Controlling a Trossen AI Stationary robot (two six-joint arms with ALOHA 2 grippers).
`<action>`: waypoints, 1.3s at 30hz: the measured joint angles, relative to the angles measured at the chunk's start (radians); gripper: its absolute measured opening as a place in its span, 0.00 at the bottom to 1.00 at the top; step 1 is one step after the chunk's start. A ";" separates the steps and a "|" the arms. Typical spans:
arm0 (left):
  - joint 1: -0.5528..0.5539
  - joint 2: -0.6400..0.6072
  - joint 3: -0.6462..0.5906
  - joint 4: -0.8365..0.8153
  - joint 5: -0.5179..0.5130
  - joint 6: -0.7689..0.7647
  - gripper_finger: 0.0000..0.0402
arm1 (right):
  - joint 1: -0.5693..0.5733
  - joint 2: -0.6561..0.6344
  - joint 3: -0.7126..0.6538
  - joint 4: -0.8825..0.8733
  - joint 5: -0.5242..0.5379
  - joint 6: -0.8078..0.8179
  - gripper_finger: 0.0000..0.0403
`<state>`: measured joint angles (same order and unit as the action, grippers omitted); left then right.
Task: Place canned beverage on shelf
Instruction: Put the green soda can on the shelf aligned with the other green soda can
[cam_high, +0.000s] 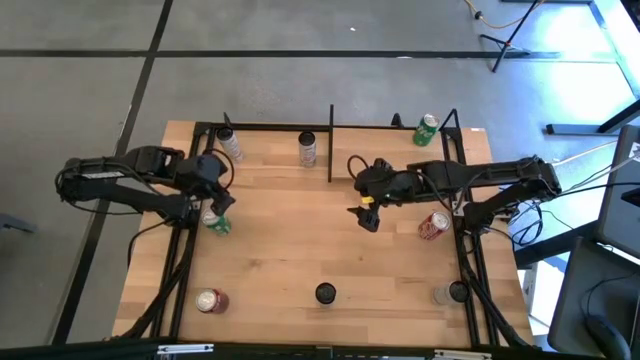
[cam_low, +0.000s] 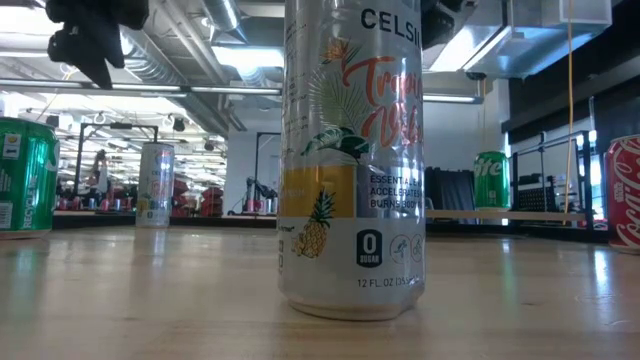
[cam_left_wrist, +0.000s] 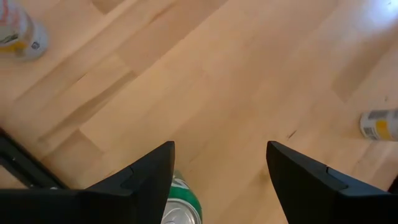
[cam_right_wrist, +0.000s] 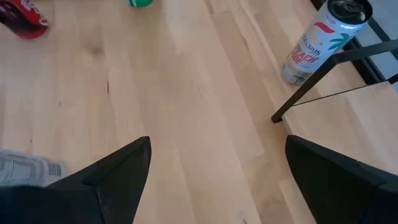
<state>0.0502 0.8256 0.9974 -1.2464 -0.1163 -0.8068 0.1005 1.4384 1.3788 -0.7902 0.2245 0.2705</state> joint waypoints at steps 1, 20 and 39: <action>0.000 -0.001 0.000 -0.001 0.000 -0.002 0.61 | 0.000 0.000 0.000 -0.004 -0.006 -0.007 0.89; 0.000 0.033 -0.002 0.125 -0.001 0.106 0.72 | -0.003 0.000 0.000 -0.047 0.035 -0.136 0.89; -0.002 0.131 -0.002 -0.113 0.035 -0.136 0.82 | -0.003 0.000 0.000 -0.050 0.010 -0.147 0.89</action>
<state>0.0480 0.9569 0.9958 -1.3598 -0.0812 -0.9433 0.0978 1.4380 1.3788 -0.8398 0.2348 0.1230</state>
